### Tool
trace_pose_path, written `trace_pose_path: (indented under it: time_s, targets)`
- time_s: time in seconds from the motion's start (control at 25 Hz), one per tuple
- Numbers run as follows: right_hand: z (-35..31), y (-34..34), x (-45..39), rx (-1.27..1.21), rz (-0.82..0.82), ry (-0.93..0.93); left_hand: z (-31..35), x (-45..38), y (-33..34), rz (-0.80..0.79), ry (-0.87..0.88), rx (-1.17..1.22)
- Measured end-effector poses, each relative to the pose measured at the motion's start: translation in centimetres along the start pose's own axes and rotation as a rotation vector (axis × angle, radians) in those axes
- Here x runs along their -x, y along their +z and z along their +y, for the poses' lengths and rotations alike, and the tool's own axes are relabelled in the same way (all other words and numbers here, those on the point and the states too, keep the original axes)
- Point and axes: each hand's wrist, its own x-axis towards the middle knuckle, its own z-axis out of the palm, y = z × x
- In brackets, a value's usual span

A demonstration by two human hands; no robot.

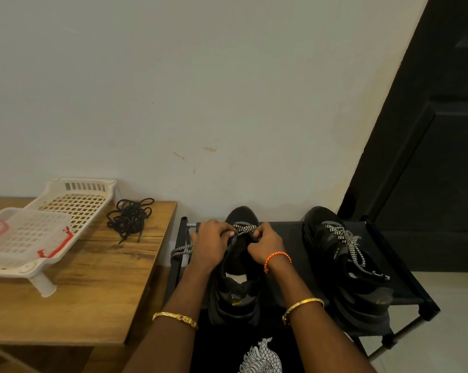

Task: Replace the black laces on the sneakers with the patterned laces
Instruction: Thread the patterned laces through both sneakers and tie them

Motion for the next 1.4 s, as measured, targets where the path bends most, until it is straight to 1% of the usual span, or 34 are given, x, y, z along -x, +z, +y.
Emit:
trace_pose_path:
  time_s: [0.12,0.2,0.32,0.44,0.56,0.64,0.68,0.72,0.76,0.8,0.88,0.92,0.96,1.0,1.04,1.08,1.12,1.16,1.2,1.24,1.28,1.32,1.4]
  targets:
    - [0.1,0.2,-0.1,0.004,0.001,0.0,-0.1,-0.1,0.2,0.011,-0.002,-0.025]
    - [0.1,0.2,-0.2,-0.004,0.016,0.005,-0.2,0.0,0.3,0.007,-0.035,-0.08]
    - [0.2,0.2,-0.2,-0.036,0.05,0.027,-0.6,0.2,0.1,0.023,-0.169,-0.222]
    - [0.2,0.2,-0.1,-0.06,0.06,0.051,-0.9,0.6,-0.3,-0.007,-0.349,-0.259]
    - [0.2,0.2,-0.1,-0.077,0.058,0.064,-0.4,0.9,-0.2,0.0,-0.408,-0.254]
    - [0.2,0.2,0.0,-0.073,0.058,0.056,-0.4,0.7,-0.1,-0.036,-0.447,-0.225]
    - [0.3,0.1,0.0,-0.071,0.052,0.049,-0.8,0.5,0.1,-0.059,-0.476,-0.165]
    - [0.3,0.0,0.0,-0.068,0.043,0.042,-1.1,0.1,0.3,-0.075,-0.519,-0.034]
    - [0.5,-0.1,-0.1,-0.064,0.031,0.036,-1.4,-0.4,0.4,-0.063,-0.564,0.168]
    - [0.6,-0.3,-0.1,-0.063,0.016,0.033,-1.4,-0.7,0.4,-0.001,-0.592,0.405]
    - [0.7,-0.5,-0.2,-0.069,-0.017,0.03,-0.5,-1.0,-0.6,0.256,-0.599,0.81]
    - [0.7,-0.5,-0.2,-0.084,-0.028,0.02,0.2,-1.0,-1.5,0.381,-0.565,0.942]
    - [0.5,-0.6,-0.2,-0.115,-0.024,0.0,0.8,-1.1,-2.4,0.463,-0.501,1.049]
    - [0.2,-0.8,-0.1,-0.158,0.001,-0.029,1.4,-1.0,-3.2,0.5,-0.417,1.149]
    - [-0.3,-1.0,0.0,-0.212,0.037,-0.073,2.0,-0.8,-4.0,0.474,-0.326,1.217]
    - [-0.7,-1.2,0.1,-0.264,0.072,-0.143,2.6,-0.5,-4.7,0.391,-0.234,1.225]
    - [-1.0,-1.5,0.1,-0.291,0.088,-0.243,3.2,-0.1,-5.3,0.262,-0.15,1.171]
    - [-1.4,-1.9,0.4,-0.294,0.072,-0.363,3.6,0.4,-5.6,0.112,-0.077,1.067]
    - [-1.6,-2.2,0.6,-0.273,0.03,-0.481,4.0,0.8,-5.8,-0.035,-0.008,0.95]
    - [-1.7,-2.4,0.9,-0.251,-0.028,-0.569,4.4,1.1,-5.8,-0.146,0.05,0.862]
    - [-1.8,-2.5,1.0,-0.243,-0.085,-0.619,4.7,1.4,-5.9,-0.205,0.088,0.817]
    - [-1.8,-2.5,1.0,-0.254,-0.13,-0.626,4.8,1.5,-6.0,-0.214,0.103,0.793]
    - [-1.8,-3.0,0.8,-0.331,-0.132,-0.572,4.2,1.5,-6.2,-0.135,0.07,0.76]
